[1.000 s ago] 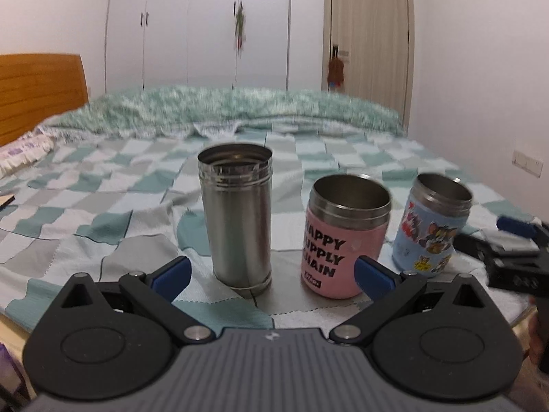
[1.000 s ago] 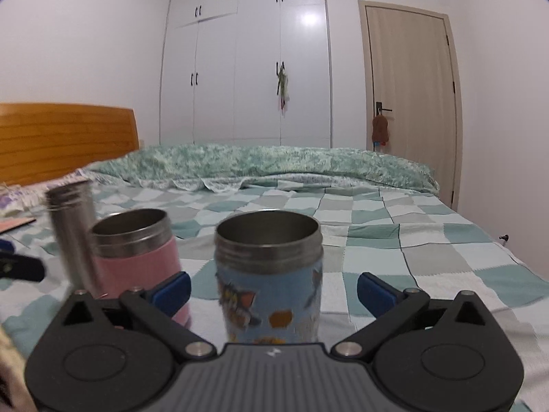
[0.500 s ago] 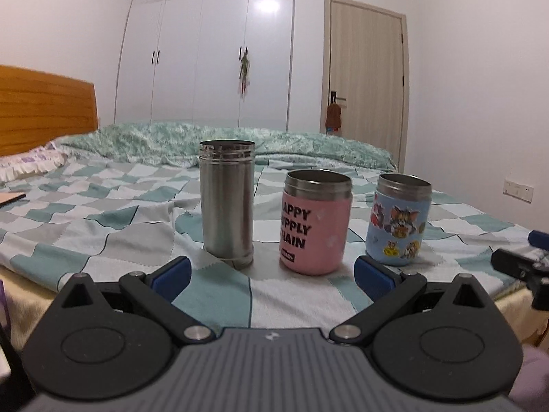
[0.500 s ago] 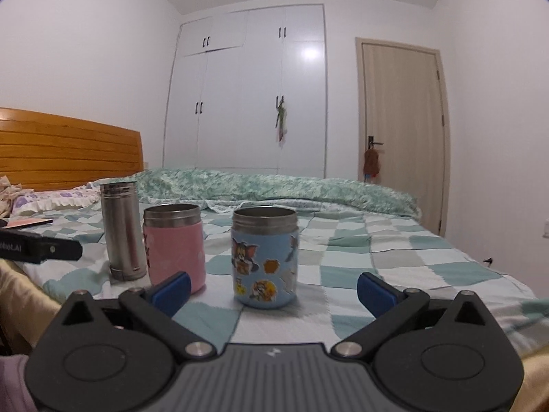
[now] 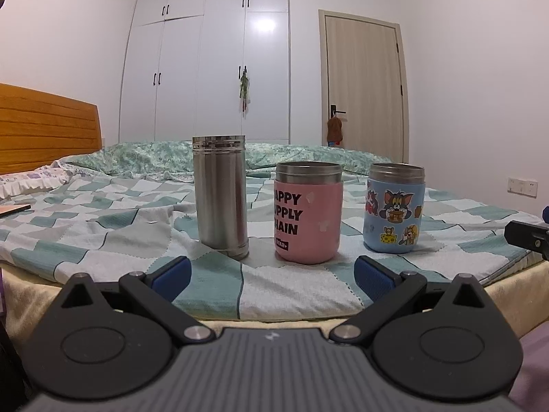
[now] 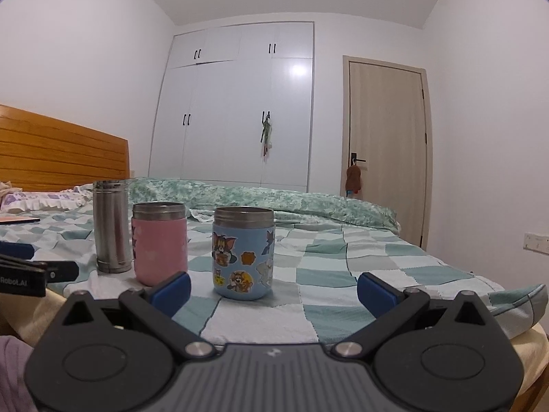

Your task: Flip cup upright

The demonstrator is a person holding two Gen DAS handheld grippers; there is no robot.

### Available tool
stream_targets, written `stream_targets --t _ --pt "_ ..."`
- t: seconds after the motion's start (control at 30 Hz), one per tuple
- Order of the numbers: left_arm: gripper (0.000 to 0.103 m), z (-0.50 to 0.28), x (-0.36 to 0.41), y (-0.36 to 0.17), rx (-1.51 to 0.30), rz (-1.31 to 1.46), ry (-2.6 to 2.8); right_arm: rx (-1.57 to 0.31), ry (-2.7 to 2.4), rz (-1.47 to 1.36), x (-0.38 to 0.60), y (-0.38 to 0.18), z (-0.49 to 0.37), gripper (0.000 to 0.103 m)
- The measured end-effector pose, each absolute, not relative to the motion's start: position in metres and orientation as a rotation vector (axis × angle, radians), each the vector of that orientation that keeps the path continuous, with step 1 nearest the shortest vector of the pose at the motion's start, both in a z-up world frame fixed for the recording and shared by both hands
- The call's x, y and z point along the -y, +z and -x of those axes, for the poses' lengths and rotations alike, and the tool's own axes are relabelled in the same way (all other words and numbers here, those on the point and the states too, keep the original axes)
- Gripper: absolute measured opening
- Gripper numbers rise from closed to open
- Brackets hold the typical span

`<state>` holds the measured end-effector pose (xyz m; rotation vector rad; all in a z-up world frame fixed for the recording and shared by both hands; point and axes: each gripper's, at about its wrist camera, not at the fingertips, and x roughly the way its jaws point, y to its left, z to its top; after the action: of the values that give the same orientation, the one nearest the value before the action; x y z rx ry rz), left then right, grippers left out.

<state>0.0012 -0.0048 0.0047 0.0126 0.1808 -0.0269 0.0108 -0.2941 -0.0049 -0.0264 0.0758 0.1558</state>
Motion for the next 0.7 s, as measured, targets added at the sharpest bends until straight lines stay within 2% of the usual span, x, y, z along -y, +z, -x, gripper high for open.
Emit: stream_targets --t 0.7 --pt "0.103 0.0034 0.004 0.0054 -0.158 -0.011 -0.019 -0.079 0.158 0.028 0.2921 -0.0064 -0.0124 0.103"
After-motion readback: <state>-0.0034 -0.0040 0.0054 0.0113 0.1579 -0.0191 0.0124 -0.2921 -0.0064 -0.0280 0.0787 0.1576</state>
